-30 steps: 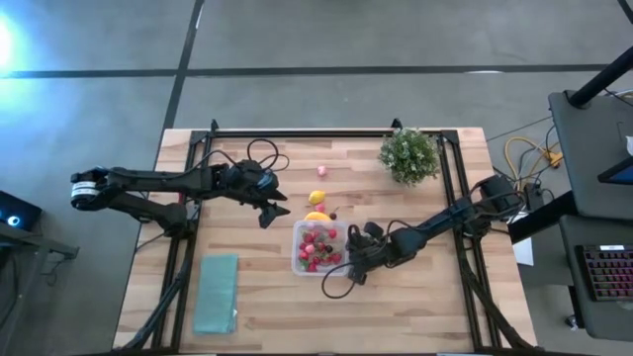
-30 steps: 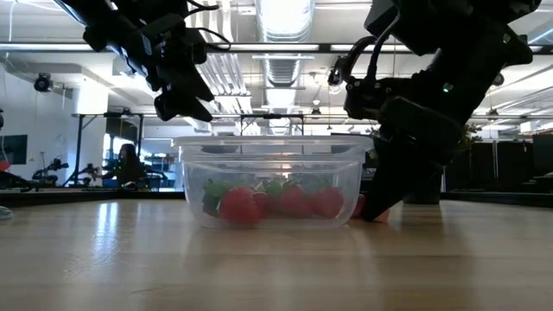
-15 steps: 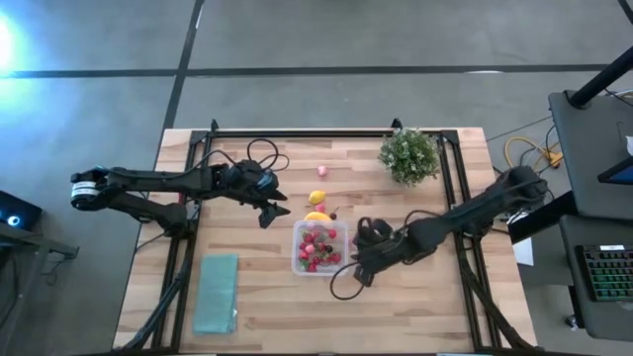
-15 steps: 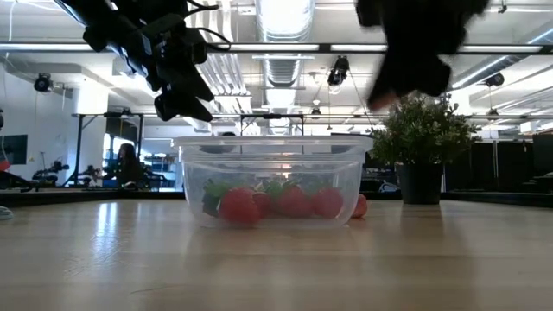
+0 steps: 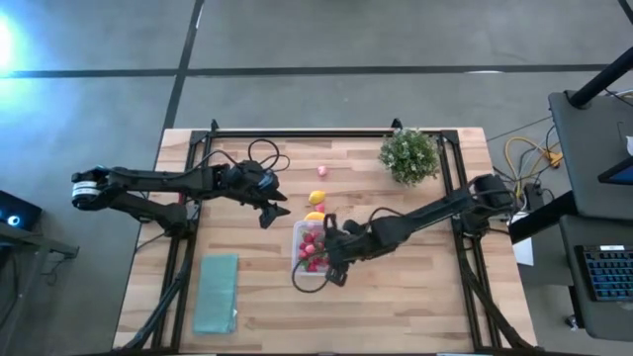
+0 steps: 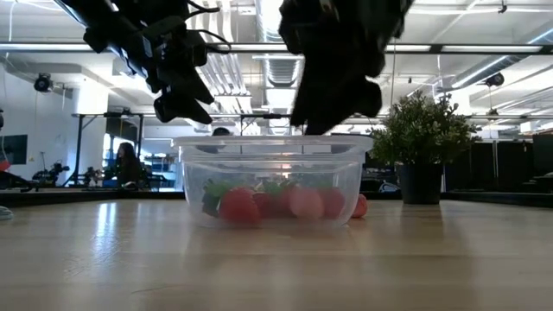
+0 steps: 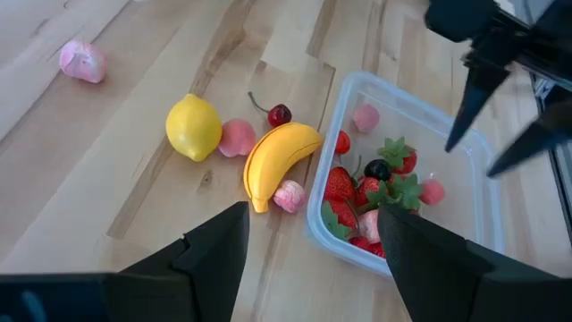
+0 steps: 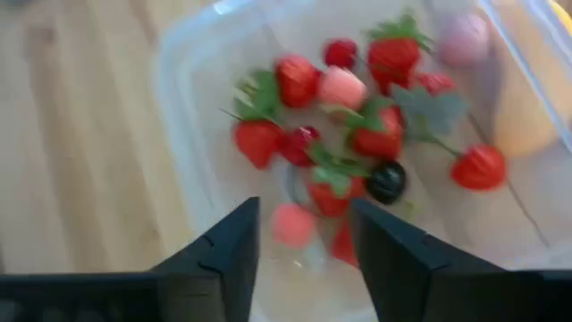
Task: Pick and placing Produce into tupperware
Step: Put the pink peach into the transparent bin
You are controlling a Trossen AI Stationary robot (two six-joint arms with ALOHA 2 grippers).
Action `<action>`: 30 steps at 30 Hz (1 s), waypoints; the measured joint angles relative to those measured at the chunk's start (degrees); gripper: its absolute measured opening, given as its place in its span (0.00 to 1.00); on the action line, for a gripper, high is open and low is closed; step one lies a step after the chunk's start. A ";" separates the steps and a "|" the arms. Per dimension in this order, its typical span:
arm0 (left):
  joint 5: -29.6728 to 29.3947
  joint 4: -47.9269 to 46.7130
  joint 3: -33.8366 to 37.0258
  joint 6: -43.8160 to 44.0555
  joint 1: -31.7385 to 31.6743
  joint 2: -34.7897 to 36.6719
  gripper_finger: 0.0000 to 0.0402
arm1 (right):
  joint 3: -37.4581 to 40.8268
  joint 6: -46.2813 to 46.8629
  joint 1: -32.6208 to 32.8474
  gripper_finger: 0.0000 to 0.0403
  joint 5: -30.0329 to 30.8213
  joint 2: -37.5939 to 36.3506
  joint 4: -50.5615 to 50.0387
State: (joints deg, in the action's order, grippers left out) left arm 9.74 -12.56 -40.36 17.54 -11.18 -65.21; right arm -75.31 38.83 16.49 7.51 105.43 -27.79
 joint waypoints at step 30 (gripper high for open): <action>0.02 -26.97 -46.72 -8.98 -15.87 -43.76 0.58 | -13.06 33.62 -1.03 0.61 28.14 -15.86 -37.03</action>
State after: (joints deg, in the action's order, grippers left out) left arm 9.75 -39.53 -87.09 8.56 -27.05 -108.97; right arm -88.37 72.44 15.46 35.65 89.57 -64.82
